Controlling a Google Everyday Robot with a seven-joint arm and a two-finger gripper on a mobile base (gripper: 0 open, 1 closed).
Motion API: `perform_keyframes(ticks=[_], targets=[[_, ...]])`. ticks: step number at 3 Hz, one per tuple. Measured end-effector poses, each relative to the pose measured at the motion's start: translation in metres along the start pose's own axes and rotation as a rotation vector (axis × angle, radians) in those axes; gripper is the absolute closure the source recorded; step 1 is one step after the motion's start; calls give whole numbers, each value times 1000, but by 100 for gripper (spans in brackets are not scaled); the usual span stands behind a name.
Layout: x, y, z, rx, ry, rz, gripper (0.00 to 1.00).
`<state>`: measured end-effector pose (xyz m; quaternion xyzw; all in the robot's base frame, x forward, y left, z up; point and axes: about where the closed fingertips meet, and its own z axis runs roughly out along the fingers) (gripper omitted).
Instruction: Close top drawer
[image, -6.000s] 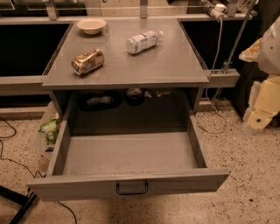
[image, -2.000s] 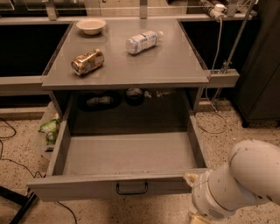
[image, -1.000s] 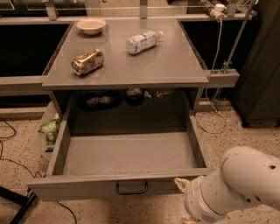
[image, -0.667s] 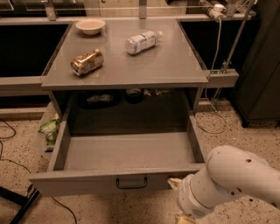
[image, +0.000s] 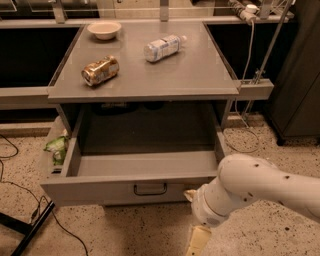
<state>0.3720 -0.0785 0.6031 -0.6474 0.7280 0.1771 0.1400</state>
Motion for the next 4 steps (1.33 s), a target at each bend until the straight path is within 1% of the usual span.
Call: perform_keyframes(ticks=[1, 2, 3, 4], targets=[[-12, -19, 10, 11, -12, -31, 0], [-25, -34, 15, 41, -20, -64, 0], [-25, -34, 15, 41, -20, -64, 0], [-26, -48, 10, 90, -33, -75, 0]])
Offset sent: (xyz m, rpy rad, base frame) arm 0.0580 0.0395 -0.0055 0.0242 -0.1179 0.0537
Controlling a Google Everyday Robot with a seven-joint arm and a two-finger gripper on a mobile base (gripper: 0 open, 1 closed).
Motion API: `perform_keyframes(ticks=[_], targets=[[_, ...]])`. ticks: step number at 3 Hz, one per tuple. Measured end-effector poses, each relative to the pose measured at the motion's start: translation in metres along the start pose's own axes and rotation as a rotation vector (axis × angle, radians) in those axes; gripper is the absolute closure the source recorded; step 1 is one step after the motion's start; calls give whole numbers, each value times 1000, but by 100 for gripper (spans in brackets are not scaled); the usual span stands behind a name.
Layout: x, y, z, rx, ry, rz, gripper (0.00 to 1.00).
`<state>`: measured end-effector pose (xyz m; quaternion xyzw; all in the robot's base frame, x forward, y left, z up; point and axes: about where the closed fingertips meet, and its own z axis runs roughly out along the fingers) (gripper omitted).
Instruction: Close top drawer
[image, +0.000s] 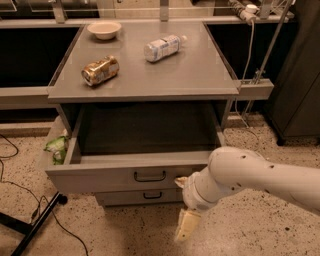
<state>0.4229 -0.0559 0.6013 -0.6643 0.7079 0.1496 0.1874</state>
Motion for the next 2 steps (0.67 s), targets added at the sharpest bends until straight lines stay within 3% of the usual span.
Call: perform_keyframes(ticks=[2], targets=[[-24, -90, -12, 135, -14, -78, 0]])
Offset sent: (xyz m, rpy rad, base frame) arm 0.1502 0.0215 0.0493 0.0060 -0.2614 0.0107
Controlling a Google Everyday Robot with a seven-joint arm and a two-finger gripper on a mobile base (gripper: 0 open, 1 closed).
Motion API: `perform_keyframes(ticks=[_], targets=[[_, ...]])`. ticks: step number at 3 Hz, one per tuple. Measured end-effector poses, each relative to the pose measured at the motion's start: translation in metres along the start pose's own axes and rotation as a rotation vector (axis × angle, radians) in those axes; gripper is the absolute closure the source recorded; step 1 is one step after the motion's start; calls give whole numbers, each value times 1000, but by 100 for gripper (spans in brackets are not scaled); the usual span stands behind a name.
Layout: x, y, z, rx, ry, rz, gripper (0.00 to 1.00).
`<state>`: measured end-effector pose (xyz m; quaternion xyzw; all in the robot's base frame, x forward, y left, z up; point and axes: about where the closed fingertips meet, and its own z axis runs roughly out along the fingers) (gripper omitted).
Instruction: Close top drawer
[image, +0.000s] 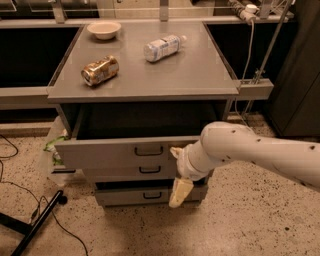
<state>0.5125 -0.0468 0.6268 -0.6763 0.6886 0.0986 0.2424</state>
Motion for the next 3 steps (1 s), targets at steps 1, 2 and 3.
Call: perform_keyframes(ticks=[1, 2, 3], targets=[[-17, -47, 1, 72, -20, -32, 0], [-17, -47, 1, 73, -20, -32, 0], [-12, -61, -4, 126, -20, -25, 0]])
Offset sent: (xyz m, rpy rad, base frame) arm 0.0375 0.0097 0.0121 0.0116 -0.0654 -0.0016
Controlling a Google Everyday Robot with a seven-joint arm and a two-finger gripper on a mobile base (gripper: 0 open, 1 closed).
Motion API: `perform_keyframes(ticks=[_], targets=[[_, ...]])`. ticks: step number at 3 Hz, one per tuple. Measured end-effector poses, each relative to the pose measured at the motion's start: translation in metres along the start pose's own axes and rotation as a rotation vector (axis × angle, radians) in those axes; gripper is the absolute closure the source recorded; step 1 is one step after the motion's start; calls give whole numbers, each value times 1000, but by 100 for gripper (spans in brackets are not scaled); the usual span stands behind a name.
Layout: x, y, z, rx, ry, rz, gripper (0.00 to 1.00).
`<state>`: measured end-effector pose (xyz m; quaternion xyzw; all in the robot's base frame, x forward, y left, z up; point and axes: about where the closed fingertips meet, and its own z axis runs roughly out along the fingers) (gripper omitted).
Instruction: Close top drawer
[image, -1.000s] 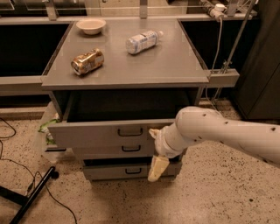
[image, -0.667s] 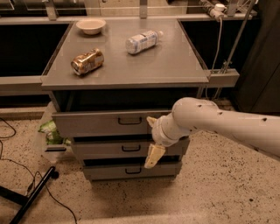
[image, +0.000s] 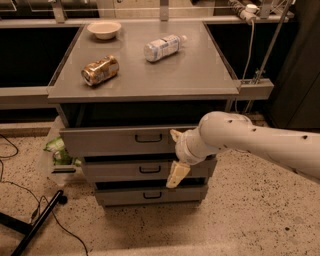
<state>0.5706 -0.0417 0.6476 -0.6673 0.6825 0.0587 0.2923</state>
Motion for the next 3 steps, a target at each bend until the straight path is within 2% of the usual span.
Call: perform_keyframes(ticks=[1, 2, 3], targets=[[2, -35, 6, 79, -7, -2, 0], [-1, -54, 10, 108, -5, -13, 0], [-4, -54, 13, 108, -8, -27, 0]])
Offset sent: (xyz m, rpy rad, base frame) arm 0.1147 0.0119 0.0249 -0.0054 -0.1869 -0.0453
